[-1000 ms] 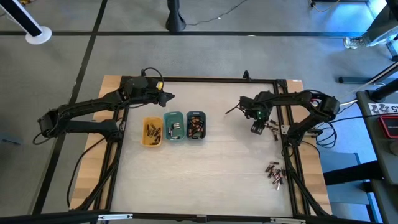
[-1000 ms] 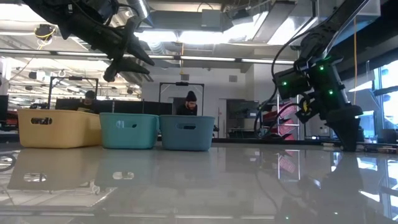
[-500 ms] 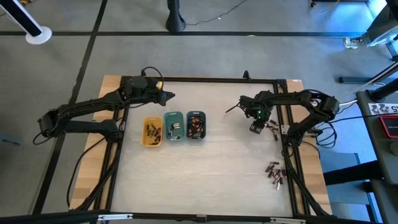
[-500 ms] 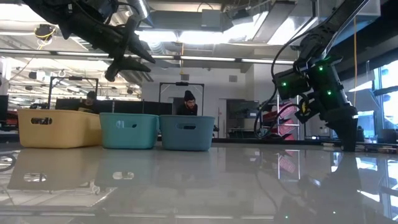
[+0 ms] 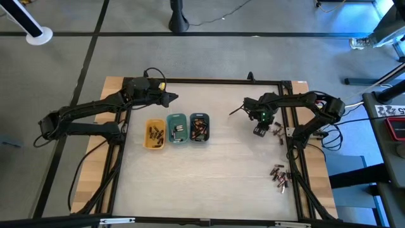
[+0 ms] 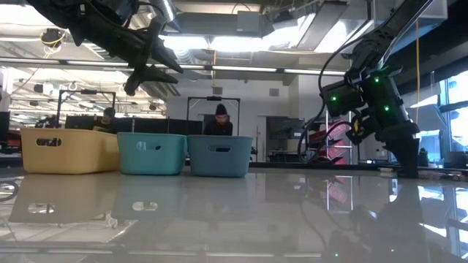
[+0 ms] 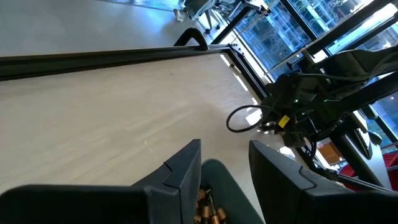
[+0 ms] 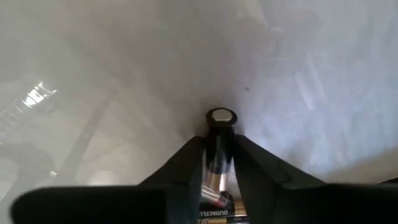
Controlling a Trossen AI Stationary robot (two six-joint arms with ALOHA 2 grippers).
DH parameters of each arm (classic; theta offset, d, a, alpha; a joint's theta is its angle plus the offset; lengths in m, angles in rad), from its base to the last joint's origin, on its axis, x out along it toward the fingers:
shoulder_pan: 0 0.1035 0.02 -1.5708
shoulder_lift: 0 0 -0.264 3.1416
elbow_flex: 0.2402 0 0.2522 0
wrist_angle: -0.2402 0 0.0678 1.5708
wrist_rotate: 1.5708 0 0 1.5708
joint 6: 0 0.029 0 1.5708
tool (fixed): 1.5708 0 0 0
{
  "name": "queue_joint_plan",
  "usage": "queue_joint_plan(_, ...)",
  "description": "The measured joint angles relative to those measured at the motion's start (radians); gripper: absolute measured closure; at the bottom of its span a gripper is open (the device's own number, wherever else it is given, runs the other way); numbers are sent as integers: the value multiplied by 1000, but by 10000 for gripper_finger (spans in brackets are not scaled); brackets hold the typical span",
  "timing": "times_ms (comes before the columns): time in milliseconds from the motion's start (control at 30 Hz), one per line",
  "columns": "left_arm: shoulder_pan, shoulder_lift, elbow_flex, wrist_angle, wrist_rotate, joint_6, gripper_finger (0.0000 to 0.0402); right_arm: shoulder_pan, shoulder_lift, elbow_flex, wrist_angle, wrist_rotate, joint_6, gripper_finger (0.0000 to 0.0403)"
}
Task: Sort batteries
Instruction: Put the large black battery into the blue bin
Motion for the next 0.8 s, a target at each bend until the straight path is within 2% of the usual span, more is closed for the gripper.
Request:
queue_joint_plan(167, 0, 0, 0, 0, 0, 1, 276, 0, 0, 6, -1, -1, 0, 358)
queue_joint_plan(433, 0, 0, 0, -1, 0, 5, 276, 1, 4, 106, 75, -3, -2, 360)
queue_joint_plan(667, -2, 0, 0, -4, 0, 4, 276, 2, 2, 333, 52, -172, -25, 362)
queue_joint_plan(800, -16, 0, 0, -5, 1, 29, 276, 10, 0, 452, 177, -289, -31, 362)
